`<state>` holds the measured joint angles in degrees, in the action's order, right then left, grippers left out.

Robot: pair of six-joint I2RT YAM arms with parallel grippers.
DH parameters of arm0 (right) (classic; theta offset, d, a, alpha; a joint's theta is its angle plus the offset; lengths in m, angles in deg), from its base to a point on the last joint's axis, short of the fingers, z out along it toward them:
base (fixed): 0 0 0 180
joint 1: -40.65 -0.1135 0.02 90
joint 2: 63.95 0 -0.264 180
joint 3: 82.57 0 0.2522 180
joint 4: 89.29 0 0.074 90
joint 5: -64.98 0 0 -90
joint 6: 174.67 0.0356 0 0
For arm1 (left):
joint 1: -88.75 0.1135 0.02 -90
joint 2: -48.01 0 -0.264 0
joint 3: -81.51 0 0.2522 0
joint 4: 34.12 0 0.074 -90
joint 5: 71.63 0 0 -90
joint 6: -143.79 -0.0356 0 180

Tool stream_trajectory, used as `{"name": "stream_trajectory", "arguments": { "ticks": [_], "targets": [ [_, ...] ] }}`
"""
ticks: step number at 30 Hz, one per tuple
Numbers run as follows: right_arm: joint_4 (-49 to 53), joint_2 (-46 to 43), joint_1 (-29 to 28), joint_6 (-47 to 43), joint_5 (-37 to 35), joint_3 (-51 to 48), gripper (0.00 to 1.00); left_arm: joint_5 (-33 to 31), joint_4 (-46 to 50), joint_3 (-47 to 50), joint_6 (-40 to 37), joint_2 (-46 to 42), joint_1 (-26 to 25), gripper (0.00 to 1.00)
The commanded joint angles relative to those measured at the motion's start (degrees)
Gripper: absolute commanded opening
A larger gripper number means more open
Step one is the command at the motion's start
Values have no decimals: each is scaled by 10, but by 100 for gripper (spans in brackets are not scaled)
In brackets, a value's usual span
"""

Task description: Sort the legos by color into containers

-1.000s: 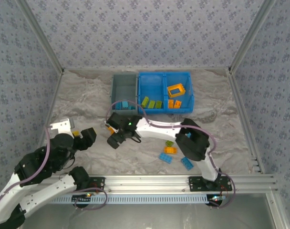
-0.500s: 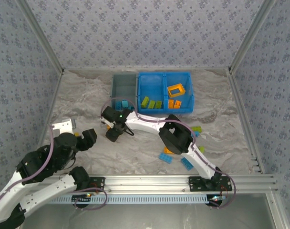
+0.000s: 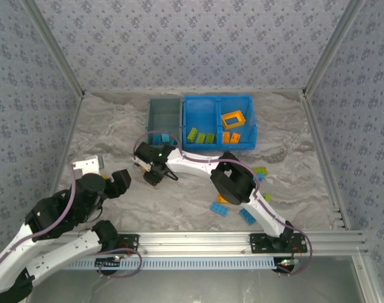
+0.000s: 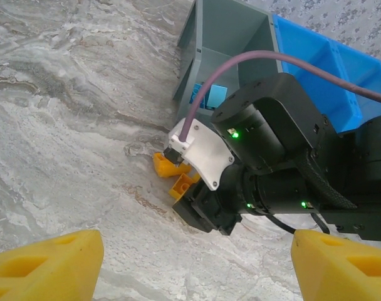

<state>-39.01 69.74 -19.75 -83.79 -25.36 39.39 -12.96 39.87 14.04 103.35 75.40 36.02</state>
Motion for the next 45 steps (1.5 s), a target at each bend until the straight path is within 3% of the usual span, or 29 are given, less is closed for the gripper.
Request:
{"name": "stream_trajectory", "arguments": {
  "ticks": [1,4,6,11,15,18,23,27,36,45],
  "targets": [
    [6,-49,-11,4,13,-57,34,6,-14,-7,-7,5,3,79],
    [-18,-129,-11,23,5,-140,30,39,-46,-8,-30,17,2,79],
    [-47,-210,-7,43,-4,-212,29,96,-94,-10,-64,42,2,79],
    [-48,-408,29,92,-43,-344,29,207,-192,-36,-106,156,-5,79],
    [-23,-523,137,132,-64,-394,30,233,-268,-64,-127,254,-32,79],
    [12,-546,239,150,-83,-394,32,244,-311,-89,-135,326,-53,78],
    [43,-462,351,164,-112,-322,32,235,-356,-134,-145,425,-90,78],
    [82,-340,384,158,-137,-218,30,237,-378,-164,-146,484,-102,78],
    [116,-150,414,169,-149,-67,29,235,-377,-237,-169,572,-110,78],
    [116,-95,430,159,-131,-25,34,237,-356,-274,-203,625,-133,78]
  ]
}}
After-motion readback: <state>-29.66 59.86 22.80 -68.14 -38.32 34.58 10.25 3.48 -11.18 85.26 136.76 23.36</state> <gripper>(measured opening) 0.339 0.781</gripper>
